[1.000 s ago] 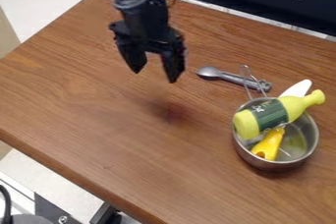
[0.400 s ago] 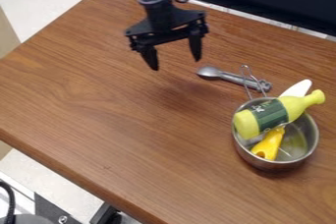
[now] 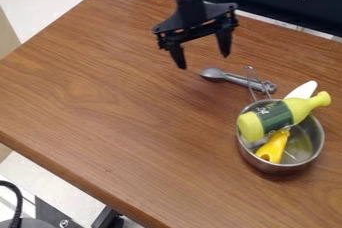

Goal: Move the silver pot to the middle of the table

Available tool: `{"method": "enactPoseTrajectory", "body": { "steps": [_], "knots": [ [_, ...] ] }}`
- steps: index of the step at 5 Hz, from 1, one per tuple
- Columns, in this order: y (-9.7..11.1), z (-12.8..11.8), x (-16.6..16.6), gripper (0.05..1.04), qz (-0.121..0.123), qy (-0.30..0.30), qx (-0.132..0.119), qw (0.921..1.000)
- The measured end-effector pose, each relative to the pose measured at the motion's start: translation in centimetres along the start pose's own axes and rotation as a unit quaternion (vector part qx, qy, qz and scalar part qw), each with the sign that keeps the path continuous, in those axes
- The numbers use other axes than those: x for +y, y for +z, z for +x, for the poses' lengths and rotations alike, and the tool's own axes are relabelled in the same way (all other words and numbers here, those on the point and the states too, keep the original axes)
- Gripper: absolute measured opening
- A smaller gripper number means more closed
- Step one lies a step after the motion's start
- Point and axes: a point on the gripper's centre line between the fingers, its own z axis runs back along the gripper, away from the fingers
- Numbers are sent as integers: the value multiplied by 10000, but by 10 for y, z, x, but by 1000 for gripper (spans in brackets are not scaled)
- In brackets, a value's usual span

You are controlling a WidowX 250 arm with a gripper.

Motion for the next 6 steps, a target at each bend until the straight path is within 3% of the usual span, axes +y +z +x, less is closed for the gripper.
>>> {"method": "enactPoseTrajectory", "body": {
  "steps": [3,4,6],
  "knots": [
    [-12,-24,-37,1000,328,904,-176,9952],
    [-25,-31,-40,1000,564,1029,-28,9931],
    [-38,-35,-46,1000,508,1113,214,9923]
  ]
}}
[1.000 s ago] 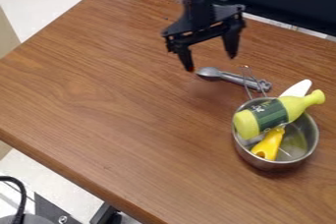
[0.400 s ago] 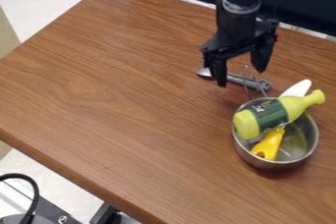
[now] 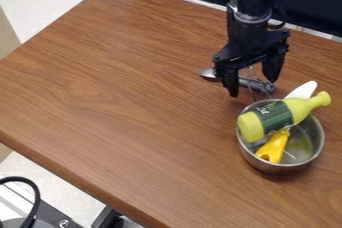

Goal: Move the silver pot to the middle of the table

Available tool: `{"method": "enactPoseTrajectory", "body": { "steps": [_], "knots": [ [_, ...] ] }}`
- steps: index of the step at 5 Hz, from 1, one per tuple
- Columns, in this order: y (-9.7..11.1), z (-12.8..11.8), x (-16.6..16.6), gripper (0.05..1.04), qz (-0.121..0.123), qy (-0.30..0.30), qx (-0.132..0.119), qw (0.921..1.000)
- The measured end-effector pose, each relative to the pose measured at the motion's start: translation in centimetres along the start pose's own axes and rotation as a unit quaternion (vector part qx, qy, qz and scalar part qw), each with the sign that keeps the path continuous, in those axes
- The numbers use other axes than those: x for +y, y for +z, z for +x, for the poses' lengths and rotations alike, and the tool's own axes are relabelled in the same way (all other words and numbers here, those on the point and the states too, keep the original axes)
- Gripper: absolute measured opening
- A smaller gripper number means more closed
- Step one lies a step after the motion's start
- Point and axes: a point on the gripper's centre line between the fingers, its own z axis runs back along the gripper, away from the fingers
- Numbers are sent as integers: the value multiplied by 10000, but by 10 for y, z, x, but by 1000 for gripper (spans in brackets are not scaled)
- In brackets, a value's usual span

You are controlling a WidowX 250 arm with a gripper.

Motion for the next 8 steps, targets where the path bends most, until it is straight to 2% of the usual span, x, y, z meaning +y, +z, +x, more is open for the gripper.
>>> {"method": "enactPoseTrajectory", "body": {
  "steps": [1,2,3,4,6,7,8],
  "knots": [
    [-3,1,-2,1000,-35,47,-2,10000],
    [-13,3,-4,1000,295,0,37,9996],
    [-14,1,-4,1000,384,-86,3,9992],
    [-14,0,-5,972,367,-27,52,9993],
    [-18,-5,2,422,490,-151,135,9986],
    [-23,-5,11,366,544,-178,161,9982],
    [-18,-3,16,366,476,-177,155,9986]
  ]
}}
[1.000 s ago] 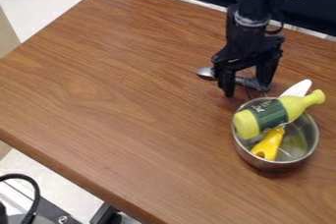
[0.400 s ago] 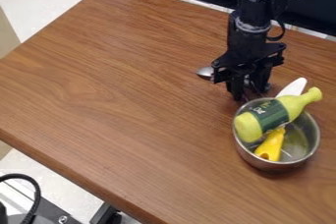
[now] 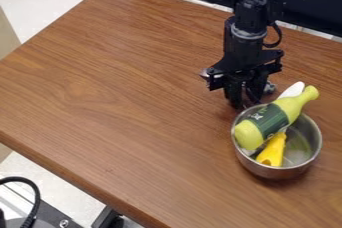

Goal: Move the silver pot to the middle of the table

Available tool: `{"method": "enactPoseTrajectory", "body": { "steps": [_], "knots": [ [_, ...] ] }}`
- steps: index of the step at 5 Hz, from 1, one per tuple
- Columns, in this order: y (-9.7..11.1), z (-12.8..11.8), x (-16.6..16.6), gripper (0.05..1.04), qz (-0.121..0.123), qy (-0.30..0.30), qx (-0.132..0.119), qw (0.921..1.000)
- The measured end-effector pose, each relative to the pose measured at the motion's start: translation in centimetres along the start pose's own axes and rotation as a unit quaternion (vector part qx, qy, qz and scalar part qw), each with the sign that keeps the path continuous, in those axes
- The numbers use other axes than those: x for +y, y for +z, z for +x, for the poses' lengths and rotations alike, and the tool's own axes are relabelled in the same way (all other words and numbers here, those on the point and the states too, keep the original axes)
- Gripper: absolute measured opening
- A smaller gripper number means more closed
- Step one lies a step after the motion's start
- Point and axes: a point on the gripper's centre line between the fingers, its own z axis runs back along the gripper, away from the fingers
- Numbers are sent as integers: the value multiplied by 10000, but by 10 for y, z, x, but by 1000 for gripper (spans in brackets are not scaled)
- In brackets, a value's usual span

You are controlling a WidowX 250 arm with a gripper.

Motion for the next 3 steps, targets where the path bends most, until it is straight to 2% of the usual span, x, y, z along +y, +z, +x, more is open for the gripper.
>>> {"method": "enactPoseTrajectory", "body": {
  "steps": [2,3],
  "knots": [
    [5,5,17,366,-98,-36,76,9999],
    [11,14,26,366,-174,-108,-103,9997]
  ]
}}
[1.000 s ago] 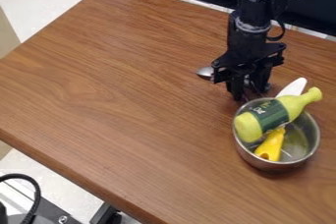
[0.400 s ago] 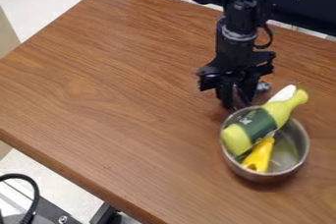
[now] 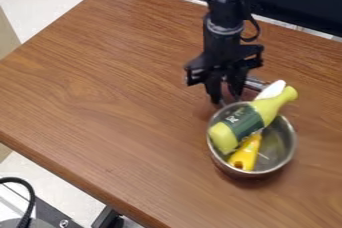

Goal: Move the silver pot to the middle of the table

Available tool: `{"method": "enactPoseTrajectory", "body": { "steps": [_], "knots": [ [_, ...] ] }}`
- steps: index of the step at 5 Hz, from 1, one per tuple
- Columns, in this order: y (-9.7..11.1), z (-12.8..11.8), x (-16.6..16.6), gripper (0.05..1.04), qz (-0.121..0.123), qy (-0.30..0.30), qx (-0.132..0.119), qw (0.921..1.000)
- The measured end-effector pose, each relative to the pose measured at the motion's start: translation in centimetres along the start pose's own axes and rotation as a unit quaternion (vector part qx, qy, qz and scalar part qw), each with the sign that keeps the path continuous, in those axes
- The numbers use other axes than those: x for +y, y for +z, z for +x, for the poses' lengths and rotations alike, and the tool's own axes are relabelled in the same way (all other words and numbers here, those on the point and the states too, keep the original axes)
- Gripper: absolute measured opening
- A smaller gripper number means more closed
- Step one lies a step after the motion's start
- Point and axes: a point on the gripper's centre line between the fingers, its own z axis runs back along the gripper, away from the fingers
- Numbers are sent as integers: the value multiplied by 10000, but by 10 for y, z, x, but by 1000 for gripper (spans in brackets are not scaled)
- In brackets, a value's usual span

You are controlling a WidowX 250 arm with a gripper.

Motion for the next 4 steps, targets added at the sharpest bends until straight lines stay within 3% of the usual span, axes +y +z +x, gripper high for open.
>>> {"method": "enactPoseTrajectory", "body": {
  "steps": [4],
  "knots": [
    [1,53,74,366,-241,-68,-72,9997]
  ]
}}
